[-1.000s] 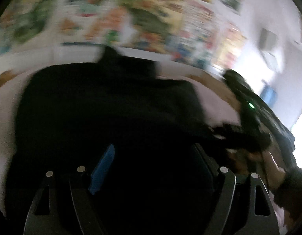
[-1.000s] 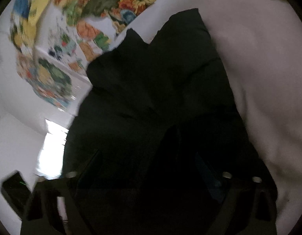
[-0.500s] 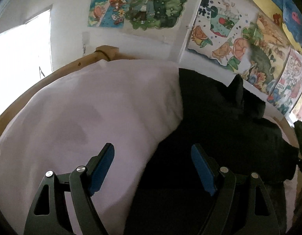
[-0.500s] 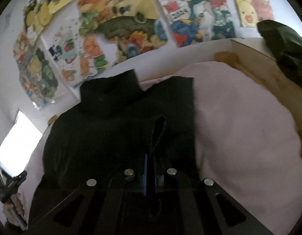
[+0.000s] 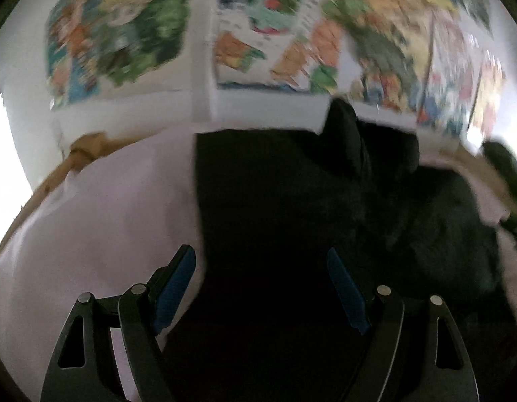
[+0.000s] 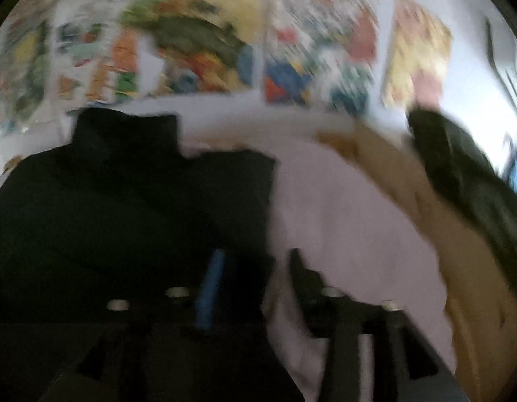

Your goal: Fold large clothes

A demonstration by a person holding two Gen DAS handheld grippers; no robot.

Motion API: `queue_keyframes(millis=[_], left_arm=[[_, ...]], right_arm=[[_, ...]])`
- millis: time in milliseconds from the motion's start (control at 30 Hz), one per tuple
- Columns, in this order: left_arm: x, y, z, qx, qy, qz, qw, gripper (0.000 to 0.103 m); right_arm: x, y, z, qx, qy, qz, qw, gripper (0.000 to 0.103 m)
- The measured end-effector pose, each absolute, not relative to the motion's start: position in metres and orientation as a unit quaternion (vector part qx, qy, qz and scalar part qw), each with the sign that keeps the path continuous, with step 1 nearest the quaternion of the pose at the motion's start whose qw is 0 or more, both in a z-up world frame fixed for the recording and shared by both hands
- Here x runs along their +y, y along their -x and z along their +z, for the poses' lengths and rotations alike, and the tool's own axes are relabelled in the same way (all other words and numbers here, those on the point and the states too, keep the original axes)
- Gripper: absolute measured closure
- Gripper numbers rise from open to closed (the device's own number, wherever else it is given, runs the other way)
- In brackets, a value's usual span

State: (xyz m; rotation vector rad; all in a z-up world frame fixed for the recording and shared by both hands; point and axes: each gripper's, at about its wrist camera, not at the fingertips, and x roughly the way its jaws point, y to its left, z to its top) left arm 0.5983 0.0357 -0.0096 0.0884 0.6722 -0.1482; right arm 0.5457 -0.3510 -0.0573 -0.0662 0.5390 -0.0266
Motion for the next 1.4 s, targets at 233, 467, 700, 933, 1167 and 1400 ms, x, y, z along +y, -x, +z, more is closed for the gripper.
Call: queue_keyframes(millis=[233, 467, 700, 933, 1167, 1400], left_arm=[[0.029, -0.611, -0.051, 0.343, -0.076, -0.058, 0.934, 0.017], [0.048, -0.634, -0.079, 0.376, -0.022, -0.065, 0.924, 0.001], [0.053, -0.641, -0.098, 0.38, -0.011, -0.07, 0.922, 0.001], [0.065, -0.635, -0.095, 0.378, 0.014, -0.081, 0.922, 0.001], [0.081, -0.607, -0.047, 0.391, 0.074, -0.045, 0.916, 0.002], [0.045, -0.628, 0.015, 0.329, 0.06, -0.08, 0.939, 0.001]], right_arm=[[-0.299, -0.563, -0.105, 0.317, 0.14, 0.069, 0.936, 0.043], [-0.314, -0.593, -0.142, 0.35, 0.09, 0.115, 0.925, 0.043], [-0.308, -0.603, -0.164, 0.353, 0.09, 0.123, 0.923, 0.043], [-0.308, -0.598, -0.168, 0.339, 0.091, 0.12, 0.929, 0.043], [-0.318, -0.582, -0.136, 0.322, 0.081, 0.134, 0.934, 0.028], [-0.319, -0.607, -0.065, 0.274, 0.037, 0.131, 0.952, 0.015]])
